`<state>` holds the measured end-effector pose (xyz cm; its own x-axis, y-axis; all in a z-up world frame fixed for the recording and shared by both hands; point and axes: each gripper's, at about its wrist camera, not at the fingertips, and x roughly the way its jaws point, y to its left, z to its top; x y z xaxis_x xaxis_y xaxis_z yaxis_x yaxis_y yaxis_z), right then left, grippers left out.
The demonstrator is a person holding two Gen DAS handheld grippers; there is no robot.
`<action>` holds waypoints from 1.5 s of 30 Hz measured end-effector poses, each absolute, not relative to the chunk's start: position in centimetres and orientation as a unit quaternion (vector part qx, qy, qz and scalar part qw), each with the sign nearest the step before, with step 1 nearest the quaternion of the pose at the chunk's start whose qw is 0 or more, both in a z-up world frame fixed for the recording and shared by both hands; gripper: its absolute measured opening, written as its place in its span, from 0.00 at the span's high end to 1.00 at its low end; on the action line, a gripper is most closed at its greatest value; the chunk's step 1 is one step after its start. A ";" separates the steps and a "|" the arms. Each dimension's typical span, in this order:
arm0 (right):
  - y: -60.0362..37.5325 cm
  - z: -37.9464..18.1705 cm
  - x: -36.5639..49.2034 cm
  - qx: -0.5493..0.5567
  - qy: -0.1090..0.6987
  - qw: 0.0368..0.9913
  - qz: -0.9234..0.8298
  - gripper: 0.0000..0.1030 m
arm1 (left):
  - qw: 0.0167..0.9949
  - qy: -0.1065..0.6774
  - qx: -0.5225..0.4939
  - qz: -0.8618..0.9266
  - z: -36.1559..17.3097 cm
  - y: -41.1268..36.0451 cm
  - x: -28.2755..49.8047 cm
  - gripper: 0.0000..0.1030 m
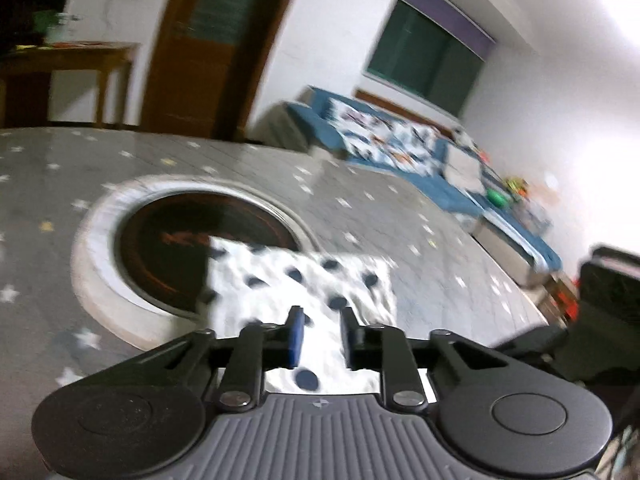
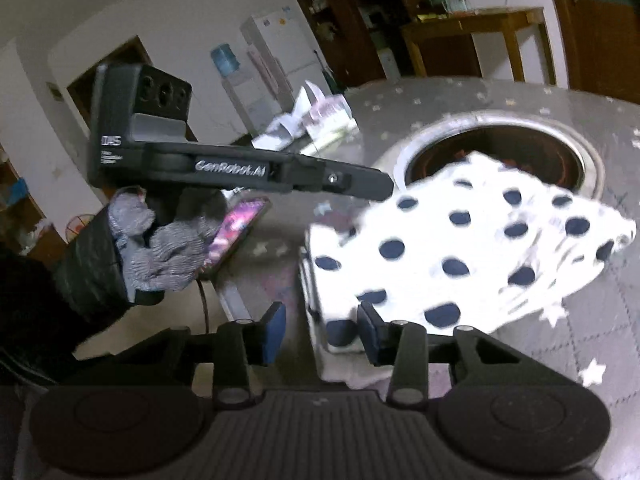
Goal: Fold clothes
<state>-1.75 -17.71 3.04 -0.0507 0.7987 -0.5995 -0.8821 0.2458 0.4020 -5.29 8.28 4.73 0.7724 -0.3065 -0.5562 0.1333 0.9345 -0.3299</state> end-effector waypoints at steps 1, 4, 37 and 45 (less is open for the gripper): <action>-17.7 2.8 -1.7 -0.057 0.394 0.686 0.609 0.61 | 0.928 0.324 -0.132 -0.123 4.2 7.9 -5.3 0.83; -18.2 2.6 -1.4 -0.056 0.403 0.682 0.608 0.61 | 0.917 0.357 -0.129 -0.125 2.3 7.6 -5.4 0.83; -12.8 2.2 10.7 -0.108 0.332 0.797 0.493 0.61 | 0.928 0.336 -0.129 -0.092 3.4 7.0 -4.3 0.69; -8.4 0.3 11.5 -0.139 0.345 0.775 0.511 0.61 | 0.917 0.363 -0.155 -0.061 1.7 8.5 -3.9 0.69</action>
